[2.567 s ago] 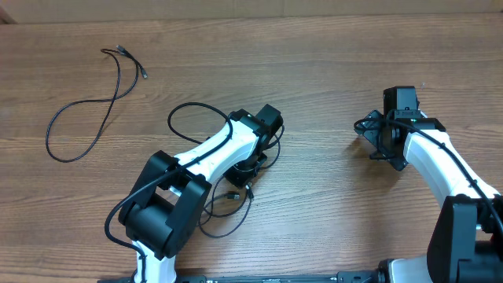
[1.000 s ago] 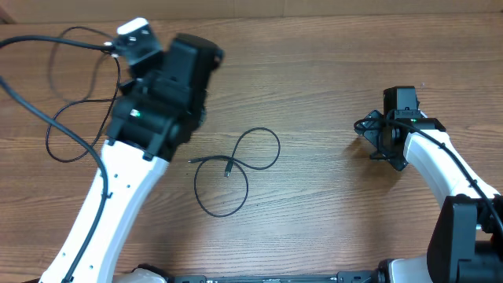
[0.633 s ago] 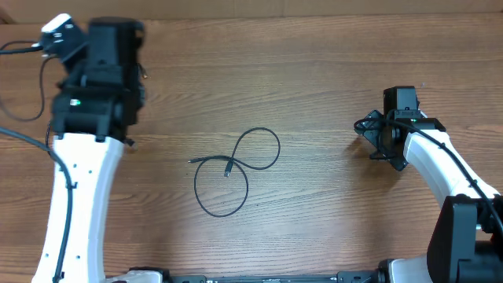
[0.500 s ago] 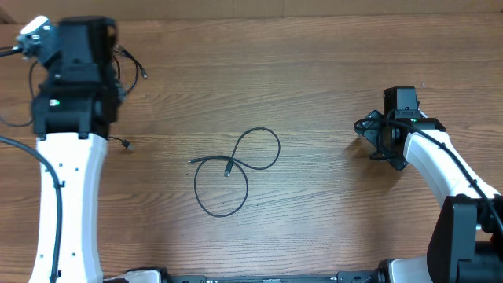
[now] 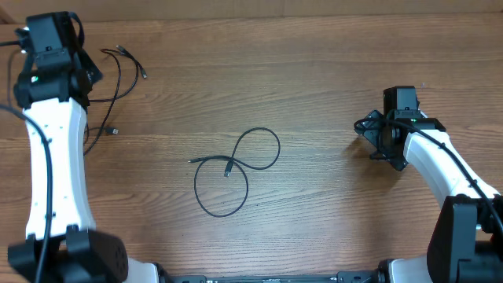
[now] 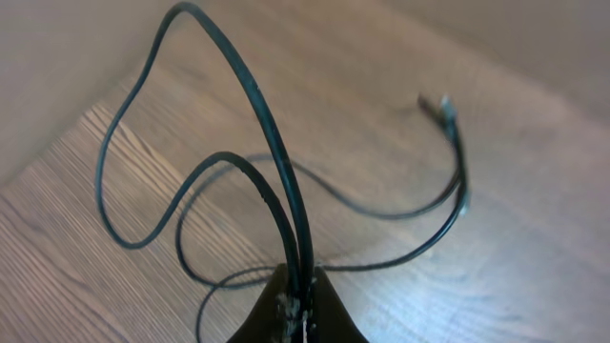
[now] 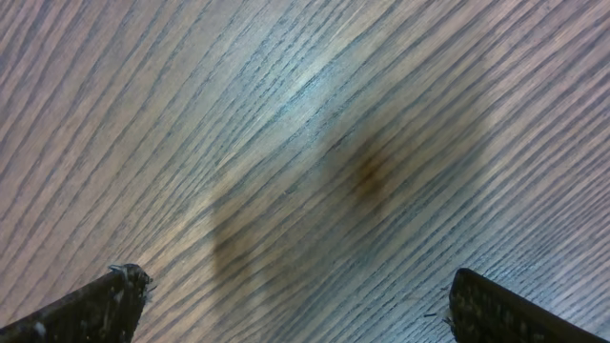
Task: Untangle cables
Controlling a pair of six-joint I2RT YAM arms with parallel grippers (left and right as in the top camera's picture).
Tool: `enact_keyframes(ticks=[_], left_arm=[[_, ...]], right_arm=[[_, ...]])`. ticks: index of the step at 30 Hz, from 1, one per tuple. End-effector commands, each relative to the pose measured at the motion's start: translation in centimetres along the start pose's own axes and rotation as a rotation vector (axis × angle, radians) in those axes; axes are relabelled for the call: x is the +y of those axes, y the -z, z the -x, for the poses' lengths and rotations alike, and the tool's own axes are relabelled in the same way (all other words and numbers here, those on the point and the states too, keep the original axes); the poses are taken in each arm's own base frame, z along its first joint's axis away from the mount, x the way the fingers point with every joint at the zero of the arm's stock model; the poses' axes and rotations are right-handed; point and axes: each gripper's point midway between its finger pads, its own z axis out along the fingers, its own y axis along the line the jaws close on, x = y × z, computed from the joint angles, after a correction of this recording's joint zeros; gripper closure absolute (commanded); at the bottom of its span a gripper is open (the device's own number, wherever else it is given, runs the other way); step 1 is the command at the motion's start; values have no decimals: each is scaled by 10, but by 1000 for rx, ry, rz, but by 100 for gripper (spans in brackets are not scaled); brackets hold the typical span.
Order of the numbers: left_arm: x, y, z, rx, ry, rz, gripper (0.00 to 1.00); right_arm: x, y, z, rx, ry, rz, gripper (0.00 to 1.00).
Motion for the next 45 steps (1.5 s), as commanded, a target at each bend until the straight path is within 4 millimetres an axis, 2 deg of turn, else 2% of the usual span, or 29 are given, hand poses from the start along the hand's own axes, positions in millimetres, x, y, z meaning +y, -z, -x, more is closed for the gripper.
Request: enact_keyframes(ticks=[1, 7, 12, 16, 20, 22, 26, 30, 36, 41, 45], left_arm=[[-11, -30, -21, 96, -68, 1, 96], [-15, -78, -63, 245, -131, 60, 96], [-16, -97, -78, 293, -149, 79, 96], [-9, -102, -77, 296, -126, 89, 79], [-6, -103, -78, 308, -110, 81, 70], [-10, -103, -81, 324, -101, 51, 59], [-23, -101, -89, 369, -84, -35, 34], [-41, -94, -101, 438, -68, -152, 18], [-68, -74, -125, 570, -49, -330, 16], [-84, -43, -154, 735, -70, -468, 17], [-88, -23, -179, 838, -124, -484, 21]], right_arm=[[2, 4, 4, -16, 2, 13, 0], [2, 4, 4, -16, 2, 13, 0], [2, 4, 4, -16, 2, 13, 0], [2, 4, 4, -16, 2, 13, 0], [2, 4, 4, -16, 2, 13, 0], [2, 4, 4, -16, 2, 13, 0], [2, 4, 4, -16, 2, 13, 0], [2, 4, 4, -16, 1, 13, 0], [2, 4, 4, -16, 2, 13, 0], [2, 4, 4, -16, 1, 13, 0], [2, 4, 4, -16, 2, 13, 0]])
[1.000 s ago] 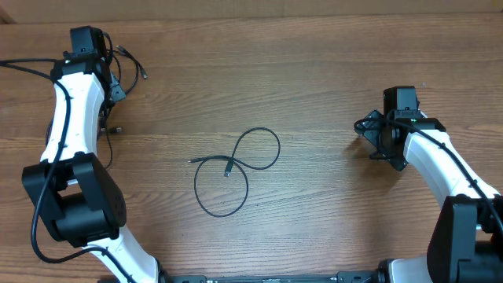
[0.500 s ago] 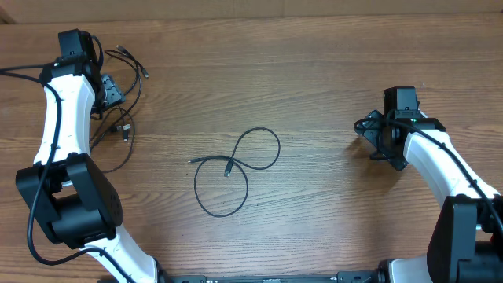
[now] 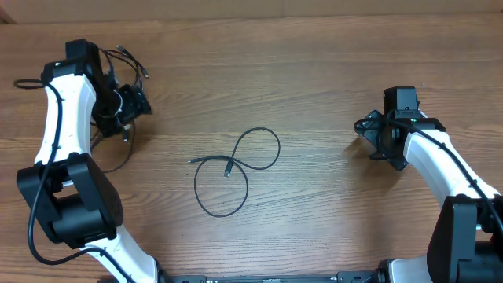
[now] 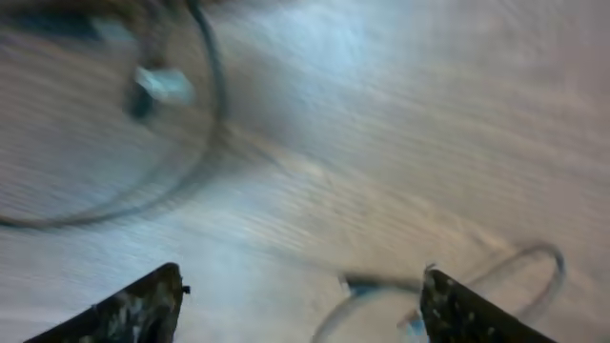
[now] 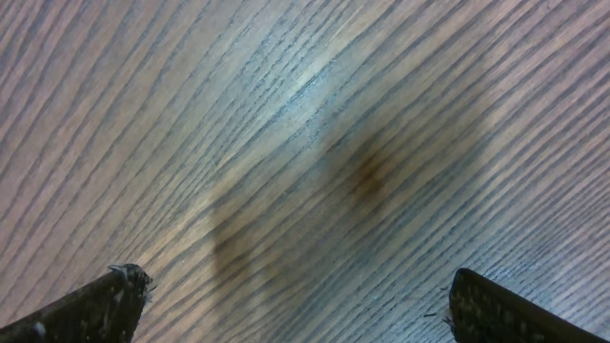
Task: Untangle cables
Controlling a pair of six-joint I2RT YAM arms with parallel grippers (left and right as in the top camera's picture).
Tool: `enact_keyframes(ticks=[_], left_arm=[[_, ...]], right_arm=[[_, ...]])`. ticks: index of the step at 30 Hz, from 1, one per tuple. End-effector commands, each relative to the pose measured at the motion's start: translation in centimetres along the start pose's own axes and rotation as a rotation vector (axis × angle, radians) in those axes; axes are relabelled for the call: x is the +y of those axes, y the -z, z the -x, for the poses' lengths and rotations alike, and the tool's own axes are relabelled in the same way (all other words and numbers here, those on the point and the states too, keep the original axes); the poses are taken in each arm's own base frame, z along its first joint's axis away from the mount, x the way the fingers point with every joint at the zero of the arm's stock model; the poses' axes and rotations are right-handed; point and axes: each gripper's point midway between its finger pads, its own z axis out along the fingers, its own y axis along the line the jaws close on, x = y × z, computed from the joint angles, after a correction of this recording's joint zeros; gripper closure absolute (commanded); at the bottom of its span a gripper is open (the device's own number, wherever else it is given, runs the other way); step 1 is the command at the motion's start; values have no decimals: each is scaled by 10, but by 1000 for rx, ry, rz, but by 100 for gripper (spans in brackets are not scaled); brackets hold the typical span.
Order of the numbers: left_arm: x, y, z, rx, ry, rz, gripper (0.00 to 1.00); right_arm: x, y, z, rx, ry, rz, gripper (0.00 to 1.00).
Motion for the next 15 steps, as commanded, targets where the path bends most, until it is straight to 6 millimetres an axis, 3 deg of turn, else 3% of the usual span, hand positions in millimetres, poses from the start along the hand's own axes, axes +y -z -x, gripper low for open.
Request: enact_keyframes(ticks=[1, 7, 15], left_arm=[[-28, -5, -22, 81, -78, -81, 21], [-51, -33, -55, 159, -163, -66, 20], [-85, -99, -105, 191, -316, -59, 20]], right_arm=[[2, 4, 4, -16, 1, 13, 0], [2, 4, 4, -16, 1, 13, 0], [2, 4, 4, -16, 1, 13, 0]])
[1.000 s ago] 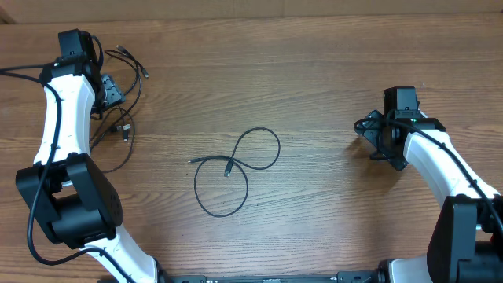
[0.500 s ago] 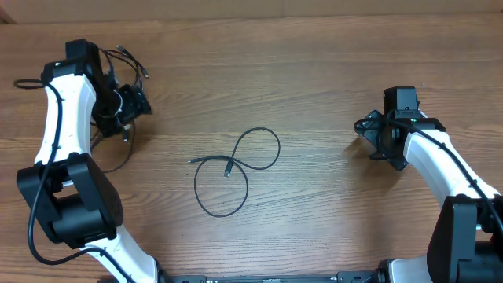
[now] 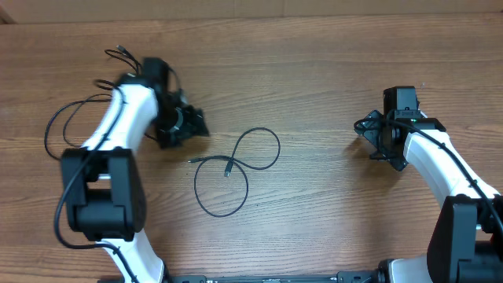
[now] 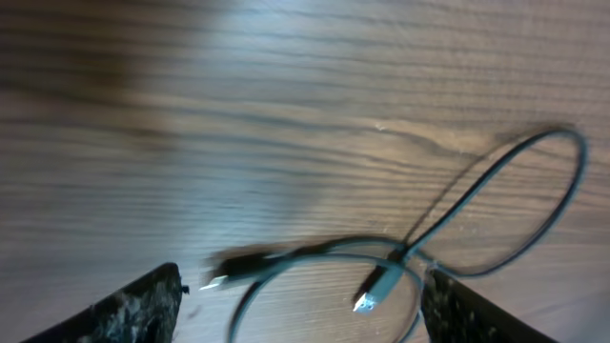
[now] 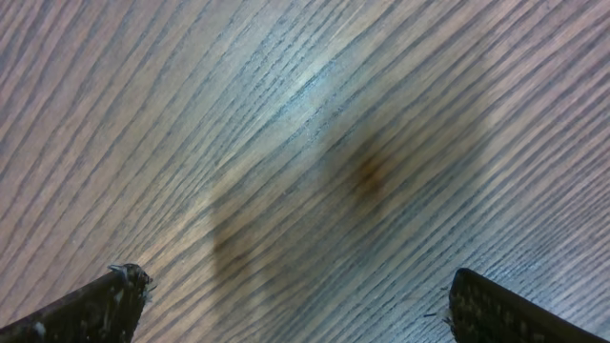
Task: Untangle cables
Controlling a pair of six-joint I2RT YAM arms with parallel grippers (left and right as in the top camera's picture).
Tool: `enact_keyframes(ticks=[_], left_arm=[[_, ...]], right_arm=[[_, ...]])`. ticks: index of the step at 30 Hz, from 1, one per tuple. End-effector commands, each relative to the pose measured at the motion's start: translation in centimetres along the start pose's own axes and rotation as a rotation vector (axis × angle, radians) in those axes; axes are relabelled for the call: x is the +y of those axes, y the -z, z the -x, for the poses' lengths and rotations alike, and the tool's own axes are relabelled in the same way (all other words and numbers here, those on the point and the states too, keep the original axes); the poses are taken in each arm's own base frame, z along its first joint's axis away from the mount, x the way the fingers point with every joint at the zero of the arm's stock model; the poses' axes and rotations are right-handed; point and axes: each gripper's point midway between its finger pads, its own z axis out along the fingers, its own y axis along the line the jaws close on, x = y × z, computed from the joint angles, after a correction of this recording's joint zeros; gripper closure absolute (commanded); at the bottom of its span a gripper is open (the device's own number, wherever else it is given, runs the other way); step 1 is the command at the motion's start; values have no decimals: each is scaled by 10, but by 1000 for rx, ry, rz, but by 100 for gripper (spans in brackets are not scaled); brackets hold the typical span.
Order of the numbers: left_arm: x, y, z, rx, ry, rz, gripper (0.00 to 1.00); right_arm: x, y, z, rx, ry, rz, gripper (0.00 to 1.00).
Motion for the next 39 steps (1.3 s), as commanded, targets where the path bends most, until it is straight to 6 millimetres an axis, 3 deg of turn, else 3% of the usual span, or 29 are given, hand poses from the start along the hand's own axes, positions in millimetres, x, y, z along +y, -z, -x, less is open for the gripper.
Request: enact_keyframes(ticks=[1, 5, 7, 16, 22, 39], left_arm=[[-14, -33, -24, 50, -41, -3, 20], [-28, -62, -43, 59, -92, -1, 16], [-35, -71, -51, 62, -128, 2, 0], [-59, -96, -74, 57, -255, 22, 0], [-69, -99, -78, 51, -294, 16, 0], [-70, -99, -78, 50, -291, 15, 0]], right_arm=[[2, 4, 4, -16, 1, 14, 0], [2, 4, 4, -16, 2, 14, 0], [2, 4, 4, -16, 2, 14, 0], [2, 4, 4, -16, 2, 14, 0], [2, 4, 4, -16, 2, 14, 0], [2, 4, 4, -16, 1, 14, 0]])
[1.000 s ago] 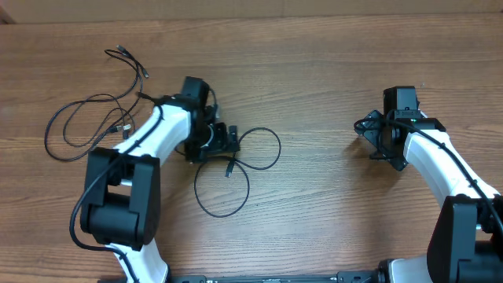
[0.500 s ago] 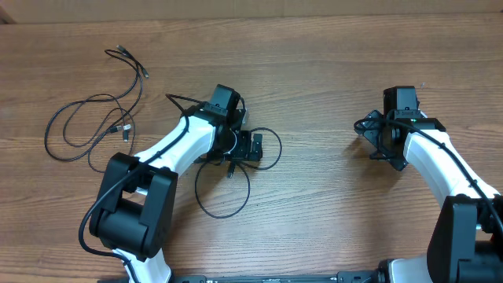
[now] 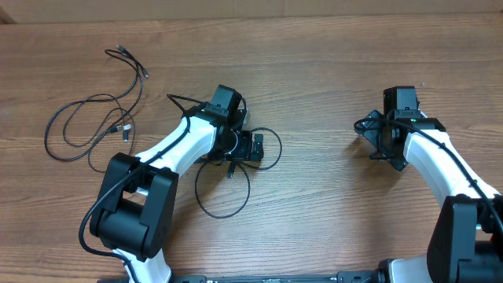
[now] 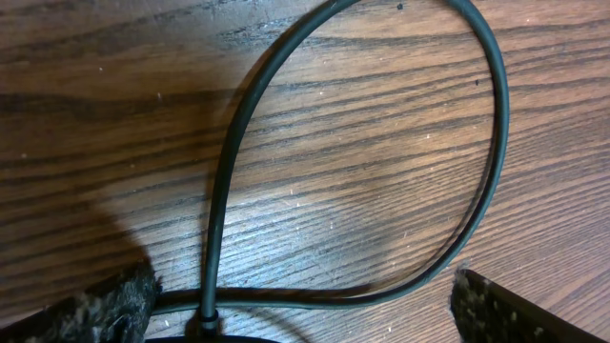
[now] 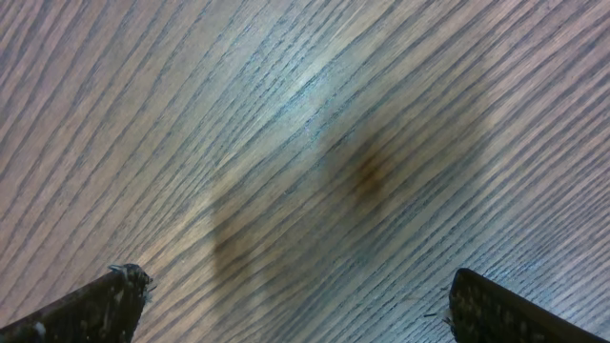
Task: Untangle cables
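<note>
A thin black cable [image 3: 221, 215] lies in a figure-eight at the table's middle. My left gripper [image 3: 245, 146] is low over its crossing, jaws open. In the left wrist view the cable's upper loop [image 4: 499, 143] curves ahead, and one strand runs across between the open fingers [image 4: 95, 310] of that gripper [image 4: 305, 319], touching neither. A second black cable [image 3: 48, 134] lies spread out at the far left, apart from the first. My right gripper [image 3: 380, 138] hovers at the right, open [image 5: 300, 310], over bare wood.
The wooden table [image 3: 330, 212] runs to its back edge at the top of the overhead view. The left arm [image 3: 177, 141] stretches across from the left toward the middle, and the right arm [image 3: 440, 161] stands along the right side.
My left gripper, still open, has moved right from beside the figure-eight cable's left end to low over its crossing. The right arm and both cables have not moved.
My left gripper was first shut on a cable, holding it up at the far left corner. Then it was open and that cable lay at the left. It was then near the middle cable's left end, and is now over that cable. The right gripper stayed open and still.
</note>
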Controlling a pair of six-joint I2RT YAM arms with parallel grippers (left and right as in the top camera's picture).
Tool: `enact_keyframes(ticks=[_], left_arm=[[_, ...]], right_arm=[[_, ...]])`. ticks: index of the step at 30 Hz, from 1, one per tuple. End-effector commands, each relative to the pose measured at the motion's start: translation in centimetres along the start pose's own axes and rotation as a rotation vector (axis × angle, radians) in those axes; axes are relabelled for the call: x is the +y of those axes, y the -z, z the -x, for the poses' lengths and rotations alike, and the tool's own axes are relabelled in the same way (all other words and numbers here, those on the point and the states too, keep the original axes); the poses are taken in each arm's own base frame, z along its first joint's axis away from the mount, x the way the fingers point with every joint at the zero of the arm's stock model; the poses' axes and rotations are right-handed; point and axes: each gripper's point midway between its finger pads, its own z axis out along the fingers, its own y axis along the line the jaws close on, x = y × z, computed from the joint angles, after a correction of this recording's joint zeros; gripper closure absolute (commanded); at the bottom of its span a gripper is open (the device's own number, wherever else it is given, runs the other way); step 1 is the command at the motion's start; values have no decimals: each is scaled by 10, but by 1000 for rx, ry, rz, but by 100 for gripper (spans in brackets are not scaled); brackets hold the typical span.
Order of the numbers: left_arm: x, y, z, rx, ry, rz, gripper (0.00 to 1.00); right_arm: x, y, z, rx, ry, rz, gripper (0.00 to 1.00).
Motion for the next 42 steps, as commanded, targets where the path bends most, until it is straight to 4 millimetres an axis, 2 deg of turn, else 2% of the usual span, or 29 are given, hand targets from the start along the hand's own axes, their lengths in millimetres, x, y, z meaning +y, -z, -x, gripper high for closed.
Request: enact_keyframes(ticks=[1, 4, 9, 11, 15, 17, 18, 32, 36, 38, 39, 40, 42], left_arm=[[17, -28, -34, 118, 42, 34, 0], [16, -28, -35, 124, 48, 34, 1], [11, -28, -42, 151, 45, 18, 24], [7, -29, -45, 157, 33, 16, 36], [-3, -33, -49, 163, -3, 17, 67], [-6, -34, -49, 158, -19, 22, 89], [-7, -35, -49, 154, -25, 30, 96], [-6, -35, -51, 159, -30, 40, 96], [5, -19, -38, 90, -6, 124, 96], [3, -6, -30, 44, -9, 136, 96], [-1, 1, -26, 20, -14, 127, 90], [-4, 8, -23, -1, -19, 118, 78], [-10, 20, -19, -37, -29, 103, 60]], right_arm=[[2, 4, 4, -16, 2, 13, 0], [2, 4, 4, -16, 2, 13, 0], [2, 4, 4, -16, 2, 13, 0], [2, 4, 4, -16, 2, 13, 0], [2, 4, 4, -16, 2, 13, 0], [2, 4, 4, -16, 2, 13, 0], [2, 4, 4, -16, 2, 13, 0], [2, 4, 4, -16, 2, 13, 0], [2, 4, 4, -16, 2, 13, 0], [2, 4, 4, -16, 2, 13, 0], [2, 4, 4, -16, 2, 13, 0], [2, 4, 4, -16, 2, 13, 0], [2, 4, 4, -16, 2, 13, 0]])
